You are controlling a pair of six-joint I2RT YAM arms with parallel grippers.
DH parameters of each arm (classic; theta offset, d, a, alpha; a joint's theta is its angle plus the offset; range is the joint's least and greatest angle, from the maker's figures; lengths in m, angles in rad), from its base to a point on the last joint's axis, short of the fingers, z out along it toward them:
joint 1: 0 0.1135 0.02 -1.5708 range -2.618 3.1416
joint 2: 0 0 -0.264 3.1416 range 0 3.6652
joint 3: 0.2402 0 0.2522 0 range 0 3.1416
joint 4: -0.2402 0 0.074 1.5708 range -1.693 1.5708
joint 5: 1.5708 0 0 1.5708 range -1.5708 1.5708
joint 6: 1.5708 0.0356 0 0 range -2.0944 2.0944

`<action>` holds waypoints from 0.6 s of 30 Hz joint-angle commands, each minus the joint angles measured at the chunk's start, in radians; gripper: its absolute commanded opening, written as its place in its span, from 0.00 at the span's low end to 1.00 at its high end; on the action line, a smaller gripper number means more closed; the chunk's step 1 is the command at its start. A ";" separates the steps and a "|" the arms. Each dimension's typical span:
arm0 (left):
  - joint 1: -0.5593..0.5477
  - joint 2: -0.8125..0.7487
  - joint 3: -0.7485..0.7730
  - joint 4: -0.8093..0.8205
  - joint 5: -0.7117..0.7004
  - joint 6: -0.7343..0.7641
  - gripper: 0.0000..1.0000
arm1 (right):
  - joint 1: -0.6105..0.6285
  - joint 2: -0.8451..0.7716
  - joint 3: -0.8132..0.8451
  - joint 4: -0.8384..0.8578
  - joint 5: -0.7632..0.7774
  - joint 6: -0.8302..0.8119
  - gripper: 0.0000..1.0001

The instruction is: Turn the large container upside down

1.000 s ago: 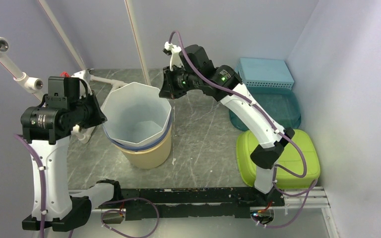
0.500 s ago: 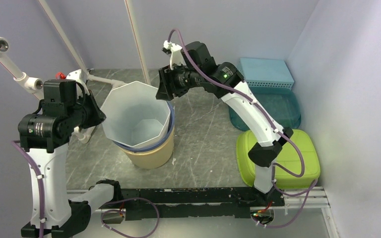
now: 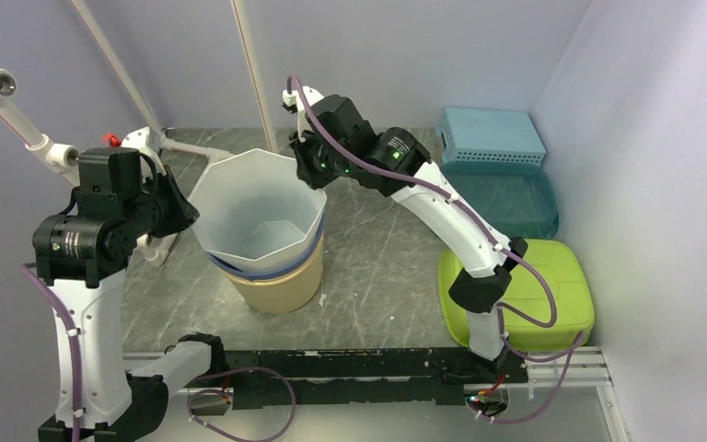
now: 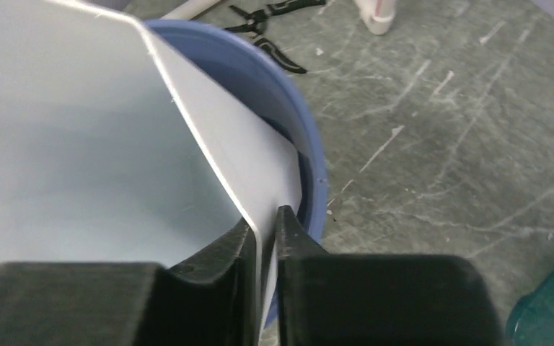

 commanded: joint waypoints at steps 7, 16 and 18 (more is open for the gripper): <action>-0.004 -0.064 0.015 0.128 0.017 -0.053 0.71 | 0.004 -0.085 -0.011 0.194 0.141 0.041 0.00; -0.004 -0.155 0.036 0.118 -0.172 -0.087 0.94 | 0.004 -0.227 -0.170 0.397 0.165 0.104 0.00; -0.004 -0.168 0.024 0.114 -0.208 -0.103 0.94 | 0.005 -0.270 -0.222 0.454 0.166 0.113 0.00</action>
